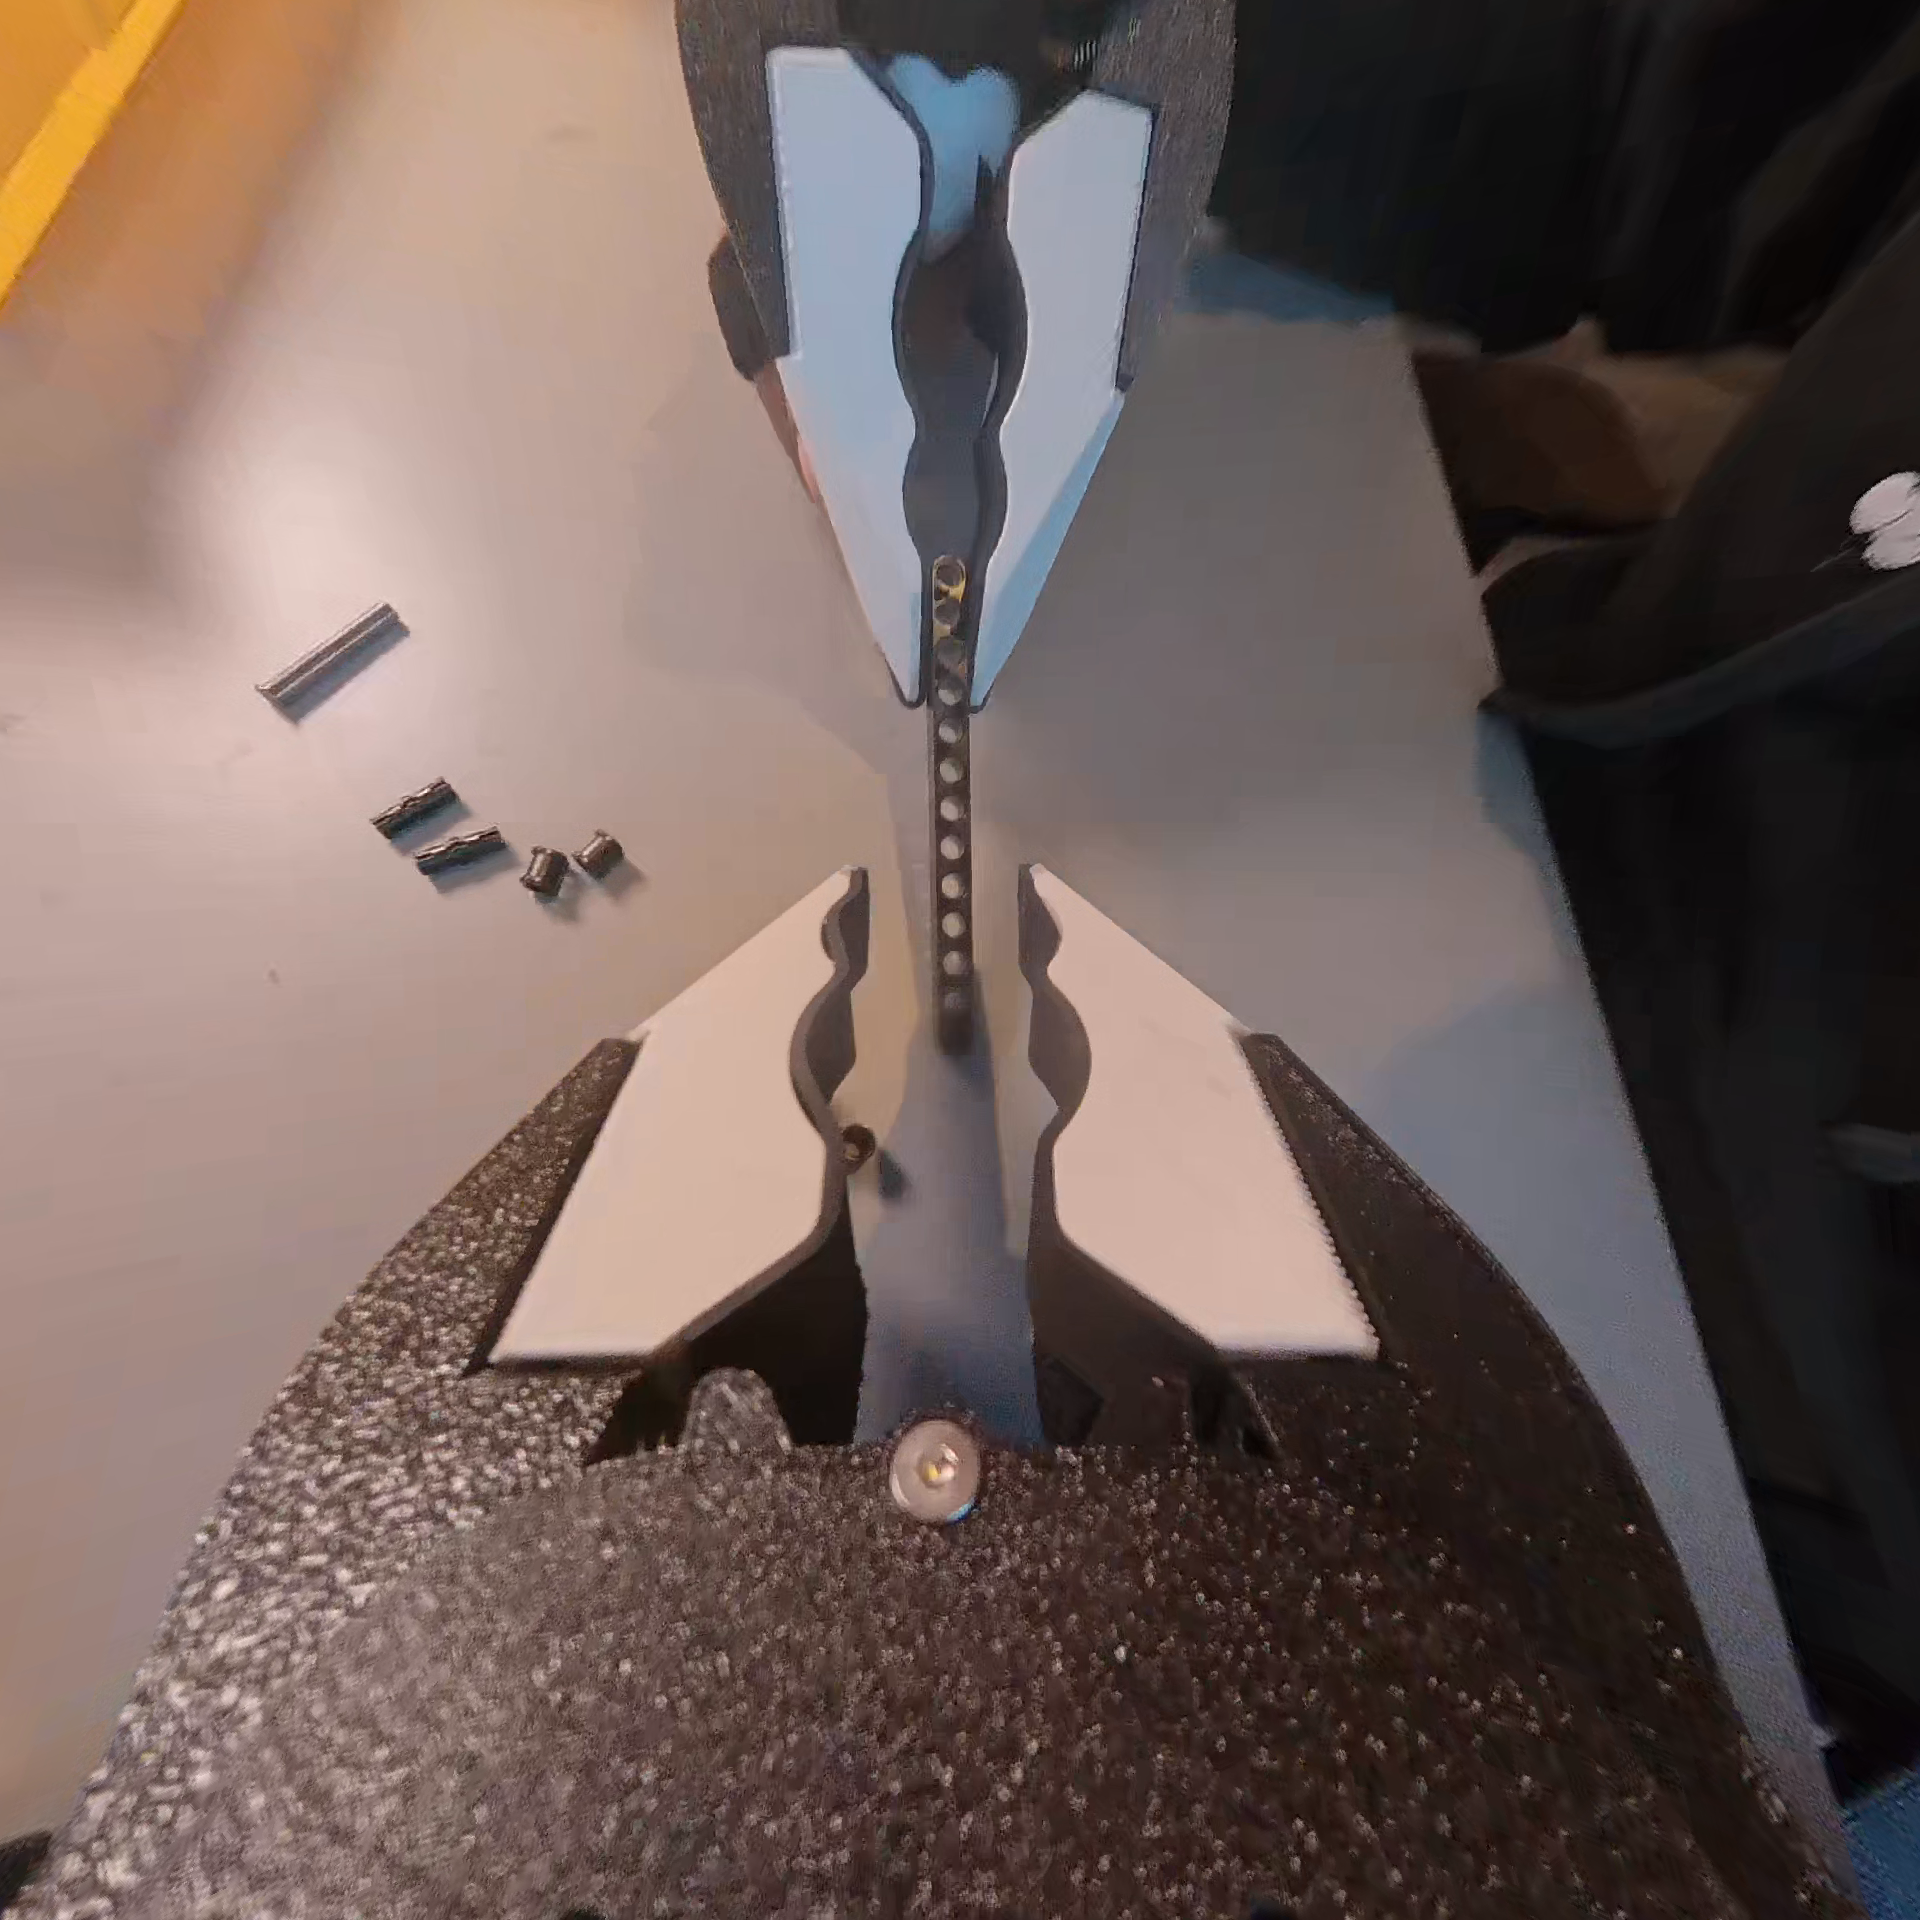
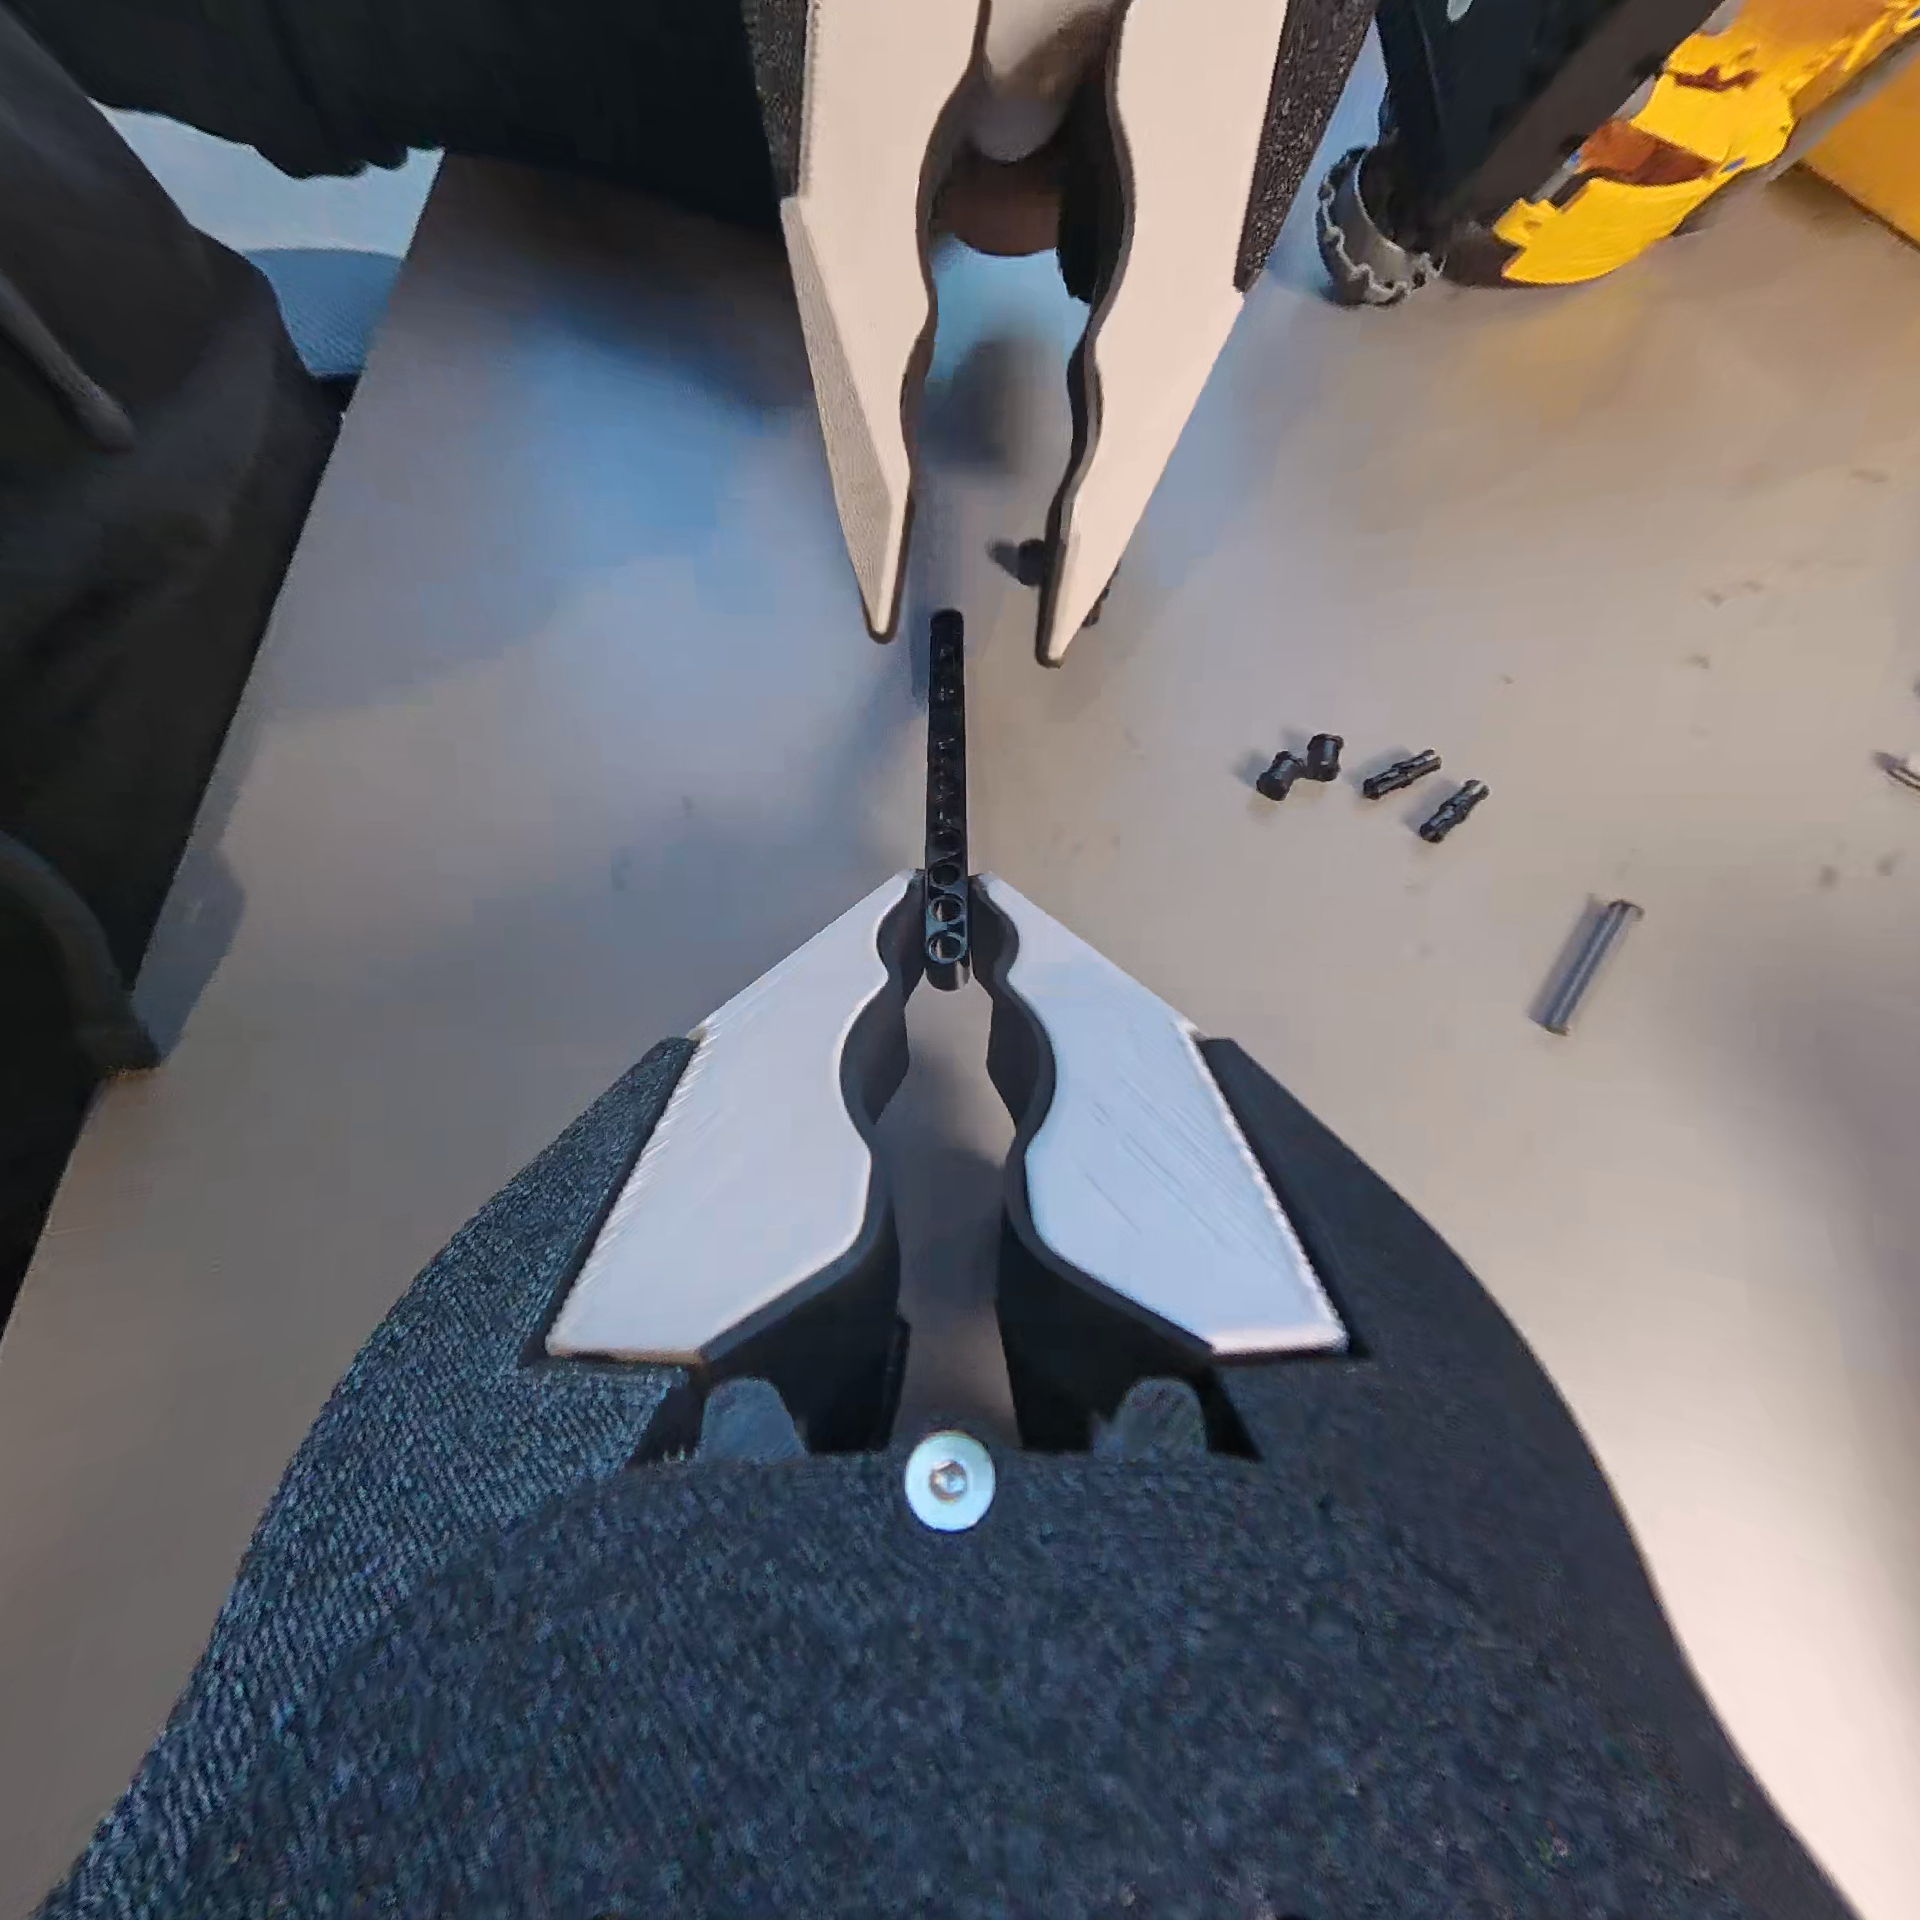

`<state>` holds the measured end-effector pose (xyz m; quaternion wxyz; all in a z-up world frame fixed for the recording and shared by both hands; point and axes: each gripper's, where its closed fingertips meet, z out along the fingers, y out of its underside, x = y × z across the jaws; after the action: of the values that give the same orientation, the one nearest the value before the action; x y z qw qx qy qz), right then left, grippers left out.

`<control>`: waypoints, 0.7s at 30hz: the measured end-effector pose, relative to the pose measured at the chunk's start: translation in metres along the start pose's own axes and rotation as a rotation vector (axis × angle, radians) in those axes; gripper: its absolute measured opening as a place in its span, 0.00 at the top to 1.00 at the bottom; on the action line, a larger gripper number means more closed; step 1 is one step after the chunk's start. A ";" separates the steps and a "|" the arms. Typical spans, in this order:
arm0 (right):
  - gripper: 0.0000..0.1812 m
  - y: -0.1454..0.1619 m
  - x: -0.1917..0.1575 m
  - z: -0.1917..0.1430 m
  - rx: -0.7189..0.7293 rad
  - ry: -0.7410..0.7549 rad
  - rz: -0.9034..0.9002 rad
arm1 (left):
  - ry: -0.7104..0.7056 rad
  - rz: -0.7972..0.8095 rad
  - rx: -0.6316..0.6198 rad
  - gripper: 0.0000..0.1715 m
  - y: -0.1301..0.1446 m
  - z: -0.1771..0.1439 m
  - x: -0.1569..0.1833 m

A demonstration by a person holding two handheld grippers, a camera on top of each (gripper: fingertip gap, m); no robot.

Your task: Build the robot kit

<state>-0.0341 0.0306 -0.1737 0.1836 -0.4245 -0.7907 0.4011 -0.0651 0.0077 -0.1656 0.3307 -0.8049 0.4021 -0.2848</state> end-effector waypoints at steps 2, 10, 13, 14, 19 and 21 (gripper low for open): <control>0.96 0.004 0.001 0.001 -0.037 0.021 -0.013 | -0.038 0.045 -0.058 0.86 0.008 0.005 -0.002; 0.94 0.014 0.010 0.001 -0.113 0.093 -0.044 | -0.103 0.134 -0.157 0.97 0.023 0.013 -0.007; 0.91 0.014 0.012 0.001 -0.110 0.100 -0.043 | -0.095 0.125 -0.153 0.97 0.023 0.013 -0.007; 0.91 0.014 0.013 0.002 -0.109 0.103 -0.047 | -0.096 0.125 -0.152 0.97 0.023 0.013 -0.007; 0.96 0.015 0.012 0.003 -0.120 0.107 -0.070 | -0.089 0.129 -0.149 0.96 0.024 0.012 -0.006; 0.96 0.016 0.011 0.002 -0.118 0.099 -0.066 | -0.087 0.143 -0.140 0.95 0.024 0.012 -0.005</control>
<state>-0.0340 0.0437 -0.1881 0.2102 -0.4274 -0.8166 0.3261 -0.0698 0.0044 -0.1925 0.3104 -0.8069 0.4626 -0.1965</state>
